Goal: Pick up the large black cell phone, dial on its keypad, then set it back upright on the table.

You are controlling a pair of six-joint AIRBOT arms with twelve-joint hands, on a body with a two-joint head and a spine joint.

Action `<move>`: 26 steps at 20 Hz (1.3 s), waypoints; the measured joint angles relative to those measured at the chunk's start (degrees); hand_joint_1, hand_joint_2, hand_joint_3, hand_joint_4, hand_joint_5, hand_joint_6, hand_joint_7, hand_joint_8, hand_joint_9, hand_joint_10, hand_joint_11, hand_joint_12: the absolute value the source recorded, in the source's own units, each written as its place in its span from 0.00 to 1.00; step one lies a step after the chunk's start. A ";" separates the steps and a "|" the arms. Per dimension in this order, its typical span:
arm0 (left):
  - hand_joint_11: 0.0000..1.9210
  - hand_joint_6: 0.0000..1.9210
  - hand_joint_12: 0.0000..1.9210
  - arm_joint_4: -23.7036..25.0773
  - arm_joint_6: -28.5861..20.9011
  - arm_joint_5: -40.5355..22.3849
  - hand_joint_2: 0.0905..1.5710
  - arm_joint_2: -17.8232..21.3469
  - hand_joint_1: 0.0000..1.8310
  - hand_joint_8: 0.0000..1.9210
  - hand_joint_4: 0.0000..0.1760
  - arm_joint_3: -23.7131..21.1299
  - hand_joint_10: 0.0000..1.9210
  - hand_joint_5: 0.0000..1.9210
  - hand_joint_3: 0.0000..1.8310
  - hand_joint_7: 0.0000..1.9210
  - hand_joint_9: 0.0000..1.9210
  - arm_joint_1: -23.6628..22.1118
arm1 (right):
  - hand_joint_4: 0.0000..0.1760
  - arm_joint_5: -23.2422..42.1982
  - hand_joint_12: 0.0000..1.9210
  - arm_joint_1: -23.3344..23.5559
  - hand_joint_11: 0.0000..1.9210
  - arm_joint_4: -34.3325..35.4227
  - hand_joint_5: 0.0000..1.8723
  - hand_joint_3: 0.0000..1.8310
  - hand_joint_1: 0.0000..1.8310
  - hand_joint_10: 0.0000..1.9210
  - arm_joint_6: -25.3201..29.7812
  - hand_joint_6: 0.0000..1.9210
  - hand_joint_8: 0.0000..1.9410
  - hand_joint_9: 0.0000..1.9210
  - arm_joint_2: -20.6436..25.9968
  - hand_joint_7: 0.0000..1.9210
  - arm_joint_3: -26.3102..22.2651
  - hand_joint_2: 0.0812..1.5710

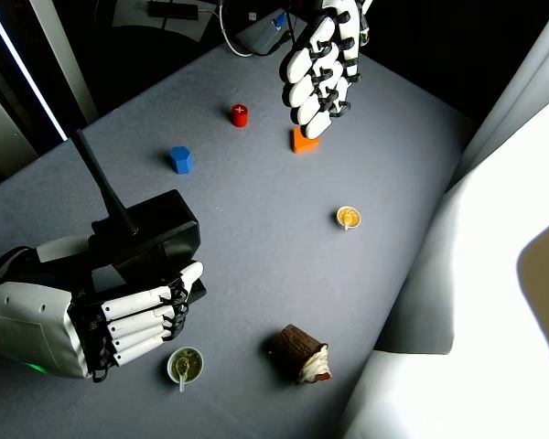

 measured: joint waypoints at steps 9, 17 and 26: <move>0.00 0.00 0.21 0.00 0.00 0.00 0.72 0.00 0.00 0.00 0.10 0.00 0.00 0.08 0.00 0.12 0.10 -0.07 | 0.00 0.04 0.63 0.00 0.33 -0.81 0.42 0.00 0.64 0.36 0.04 0.62 0.67 0.42 0.00 0.43 0.26 0.75; 0.00 0.00 0.20 0.00 0.00 0.00 0.73 0.04 0.00 0.00 0.07 0.00 0.00 0.08 0.00 0.11 0.10 -0.07 | 0.00 -0.20 0.55 -0.24 0.14 -0.90 0.36 0.00 0.50 0.01 -0.02 0.00 0.00 0.34 0.00 0.34 0.31 0.68; 0.00 0.00 0.21 0.02 0.00 -0.04 0.73 0.04 0.00 0.00 0.06 0.00 0.00 0.08 0.00 0.12 0.10 -0.07 | 0.00 0.39 0.55 -0.57 0.01 -1.14 0.23 0.00 0.40 0.00 0.04 0.00 0.00 0.20 0.33 0.21 0.33 0.62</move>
